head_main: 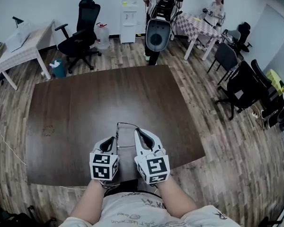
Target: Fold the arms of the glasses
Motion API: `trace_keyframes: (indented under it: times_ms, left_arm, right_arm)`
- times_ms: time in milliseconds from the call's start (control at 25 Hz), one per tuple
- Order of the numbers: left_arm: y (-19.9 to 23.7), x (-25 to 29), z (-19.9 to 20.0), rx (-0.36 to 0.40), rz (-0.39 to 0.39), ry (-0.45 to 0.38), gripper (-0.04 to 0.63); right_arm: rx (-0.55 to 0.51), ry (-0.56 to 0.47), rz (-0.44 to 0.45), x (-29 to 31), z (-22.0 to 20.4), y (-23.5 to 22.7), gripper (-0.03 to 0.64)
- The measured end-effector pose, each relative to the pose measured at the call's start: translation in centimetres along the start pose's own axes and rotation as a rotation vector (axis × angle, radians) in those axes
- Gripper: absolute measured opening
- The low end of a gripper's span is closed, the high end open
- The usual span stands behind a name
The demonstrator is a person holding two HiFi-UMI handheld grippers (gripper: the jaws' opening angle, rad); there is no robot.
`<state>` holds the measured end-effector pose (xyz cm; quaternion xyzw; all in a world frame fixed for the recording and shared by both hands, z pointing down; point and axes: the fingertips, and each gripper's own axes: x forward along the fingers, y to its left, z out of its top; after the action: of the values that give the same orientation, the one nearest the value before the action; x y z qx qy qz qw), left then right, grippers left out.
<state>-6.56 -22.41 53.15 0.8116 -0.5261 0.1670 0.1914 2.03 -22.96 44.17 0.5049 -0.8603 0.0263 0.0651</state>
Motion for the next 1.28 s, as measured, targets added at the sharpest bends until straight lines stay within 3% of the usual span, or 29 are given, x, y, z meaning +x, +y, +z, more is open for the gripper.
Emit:
trace_keyframes:
  times_ms: [360, 480, 840, 1080, 1280]
  left_arm:
    - [3.5, 7.1, -4.6, -0.067, 0.001, 0.191, -0.003]
    - [3.7, 9.0, -6.2, -0.067, -0.027, 0.26, 0.109]
    - [5.1, 12.9, -9.7, -0.122, -0.025, 0.396, 0.109]
    - [5.6, 14.4, -11.5, -0.11, -0.019, 0.477, 0.09]
    - [5.6, 14.7, -10.9, -0.091, -0.014, 0.491, 0.05]
  right_arm:
    - [-0.009, 0.145, 0.0, 5.0, -3.6, -2.2, 0.015]
    - [-0.003, 0.174, -0.007, 6.3, -4.5, -2.7, 0.015]
    - [0.013, 0.198, -0.004, 8.6, -5.5, -4.0, 0.015]
    - [0.025, 0.189, 0.002, 10.0, -5.7, -4.8, 0.015]
    - [0.035, 0.207, 0.017, 10.5, -6.2, -5.0, 0.015]
